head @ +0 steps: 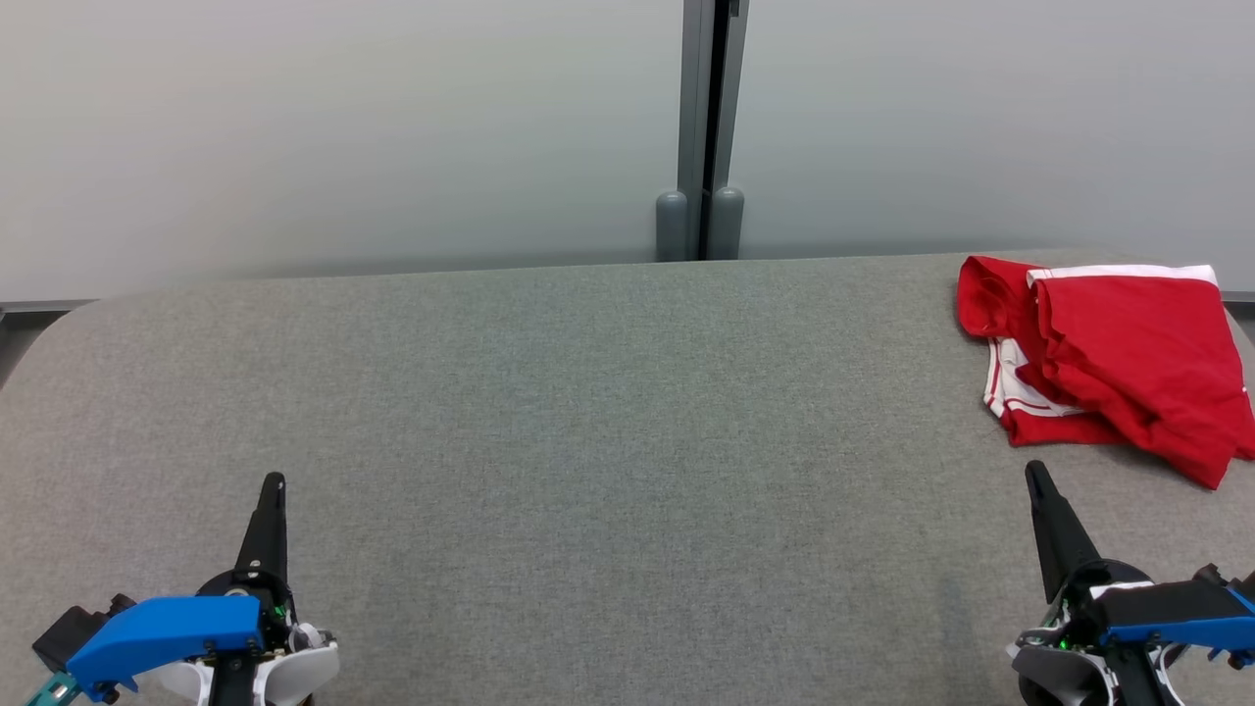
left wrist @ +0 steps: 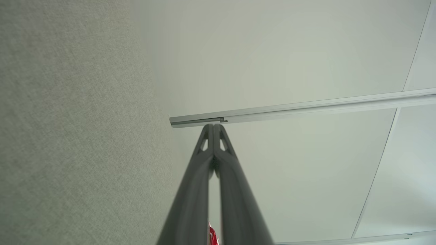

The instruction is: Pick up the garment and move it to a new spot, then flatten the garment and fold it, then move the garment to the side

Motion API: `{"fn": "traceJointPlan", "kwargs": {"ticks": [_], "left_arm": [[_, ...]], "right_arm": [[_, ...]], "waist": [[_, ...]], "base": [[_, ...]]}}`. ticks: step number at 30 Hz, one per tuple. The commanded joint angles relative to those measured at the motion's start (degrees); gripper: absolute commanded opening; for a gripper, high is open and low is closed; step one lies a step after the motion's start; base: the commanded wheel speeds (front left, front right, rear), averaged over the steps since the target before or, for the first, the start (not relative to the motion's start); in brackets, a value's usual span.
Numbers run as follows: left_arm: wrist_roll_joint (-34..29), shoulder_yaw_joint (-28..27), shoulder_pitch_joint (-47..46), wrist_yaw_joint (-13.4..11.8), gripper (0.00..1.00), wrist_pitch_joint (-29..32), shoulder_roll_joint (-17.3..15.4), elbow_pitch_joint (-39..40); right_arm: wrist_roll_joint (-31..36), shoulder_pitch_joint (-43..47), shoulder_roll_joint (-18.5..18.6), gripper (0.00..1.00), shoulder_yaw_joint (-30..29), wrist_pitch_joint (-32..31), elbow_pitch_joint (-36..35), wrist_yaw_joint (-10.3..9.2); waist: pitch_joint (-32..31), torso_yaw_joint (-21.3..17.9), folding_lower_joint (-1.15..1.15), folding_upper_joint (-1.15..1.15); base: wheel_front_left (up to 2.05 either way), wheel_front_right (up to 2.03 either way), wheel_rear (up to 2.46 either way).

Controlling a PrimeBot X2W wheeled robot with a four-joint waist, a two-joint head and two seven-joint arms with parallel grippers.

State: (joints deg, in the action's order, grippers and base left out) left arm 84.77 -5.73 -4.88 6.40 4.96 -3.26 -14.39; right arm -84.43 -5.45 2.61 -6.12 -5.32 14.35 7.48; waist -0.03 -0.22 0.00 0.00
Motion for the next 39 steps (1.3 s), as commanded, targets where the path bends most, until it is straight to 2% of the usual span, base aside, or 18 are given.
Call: {"fn": "traceJointPlan", "kwargs": {"ticks": [1, 19, 39], "left_arm": [[0.9, -0.4, -1.0, 0.5, 0.00, 0.2, 0.0, 0.4], [7.9, -0.9, -1.7, 1.5, 0.00, 1.8, 0.5, 0.4], [7.7, -0.9, -1.7, 1.3, 0.00, 1.8, 0.5, 0.4]], "right_arm": [[-0.9, -0.7, 0.4, 0.00, -0.2, -0.3, -0.4, 0.02], [-8.3, -1.2, 0.5, 0.00, -0.5, -1.4, -0.4, 0.02], [-8.1, -1.1, 0.5, 0.00, -0.5, -1.4, -0.4, 0.02]], "waist": [[0.0, 0.0, 0.00, 0.00], [0.2, 0.2, 0.00, 0.00], [0.2, 0.2, 0.00, 0.00]], "base": [[0.00, 0.00, 0.00], [0.00, 0.00, 0.00], [0.00, 0.00, 0.00]]}}
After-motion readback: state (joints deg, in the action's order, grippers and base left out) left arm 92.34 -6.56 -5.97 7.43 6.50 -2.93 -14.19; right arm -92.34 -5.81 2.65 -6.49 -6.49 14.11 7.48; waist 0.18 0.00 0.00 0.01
